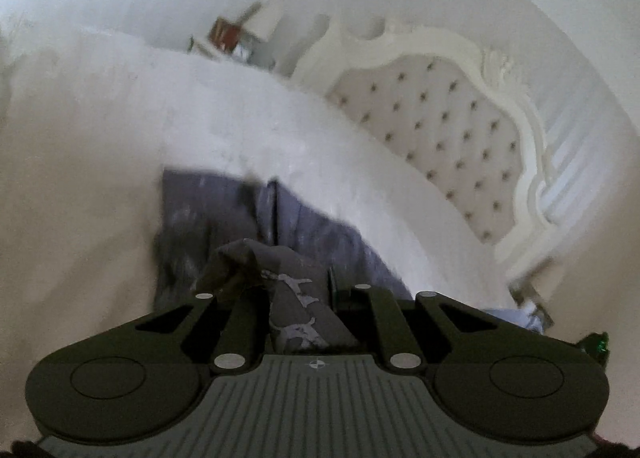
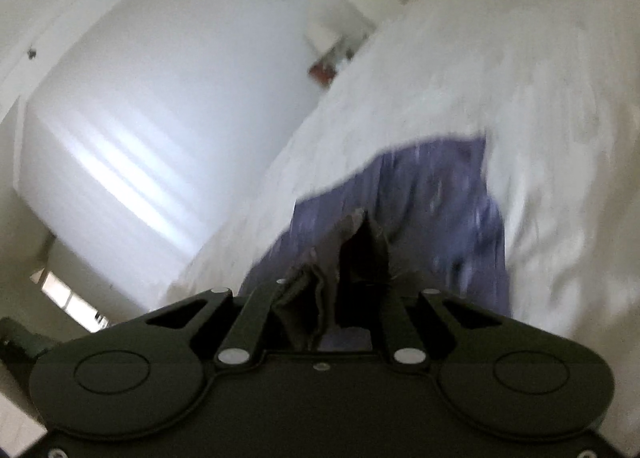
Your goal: Fold large clothes
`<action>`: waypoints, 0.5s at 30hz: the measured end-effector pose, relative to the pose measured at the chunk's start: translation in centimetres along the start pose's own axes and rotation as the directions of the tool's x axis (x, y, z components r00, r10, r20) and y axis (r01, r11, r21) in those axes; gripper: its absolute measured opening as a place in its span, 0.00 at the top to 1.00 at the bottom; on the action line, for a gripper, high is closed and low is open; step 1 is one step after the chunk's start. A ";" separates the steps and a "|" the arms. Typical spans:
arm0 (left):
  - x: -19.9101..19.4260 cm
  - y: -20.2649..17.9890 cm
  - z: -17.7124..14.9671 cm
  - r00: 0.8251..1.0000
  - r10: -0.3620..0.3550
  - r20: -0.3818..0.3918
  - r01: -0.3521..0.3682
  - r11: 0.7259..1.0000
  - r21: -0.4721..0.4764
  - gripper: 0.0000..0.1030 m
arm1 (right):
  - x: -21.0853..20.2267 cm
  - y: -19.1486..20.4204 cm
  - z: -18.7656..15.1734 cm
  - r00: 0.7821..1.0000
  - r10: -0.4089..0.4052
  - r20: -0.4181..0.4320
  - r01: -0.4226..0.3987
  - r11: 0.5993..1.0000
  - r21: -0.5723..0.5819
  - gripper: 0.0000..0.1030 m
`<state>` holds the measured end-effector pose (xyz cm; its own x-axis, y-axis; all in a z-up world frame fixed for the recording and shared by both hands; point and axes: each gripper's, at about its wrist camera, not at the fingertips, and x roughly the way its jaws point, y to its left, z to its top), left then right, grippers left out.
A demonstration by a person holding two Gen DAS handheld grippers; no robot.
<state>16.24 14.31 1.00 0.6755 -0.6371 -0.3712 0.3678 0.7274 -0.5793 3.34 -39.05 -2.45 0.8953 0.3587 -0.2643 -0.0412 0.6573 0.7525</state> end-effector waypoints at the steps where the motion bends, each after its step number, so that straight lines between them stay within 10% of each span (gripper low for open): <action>1: 1.0 -0.1 0.5 1.000 0.008 0.019 -0.008 1.000 0.010 0.87 | 0.8 0.1 0.8 1.000 -0.008 0.021 0.009 1.000 -0.019 0.84; 15: 12.5 2.4 5.4 0.987 0.155 0.048 -0.157 0.986 0.050 0.87 | 13.6 -2.7 8.3 0.967 -0.226 0.116 0.238 0.965 -0.106 0.84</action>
<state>29.01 9.49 -1.14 0.7541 -0.5038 -0.4214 0.2887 0.8305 -0.4764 19.34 -41.45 -3.05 0.9266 0.1215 -0.3558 0.1265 0.7905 0.5993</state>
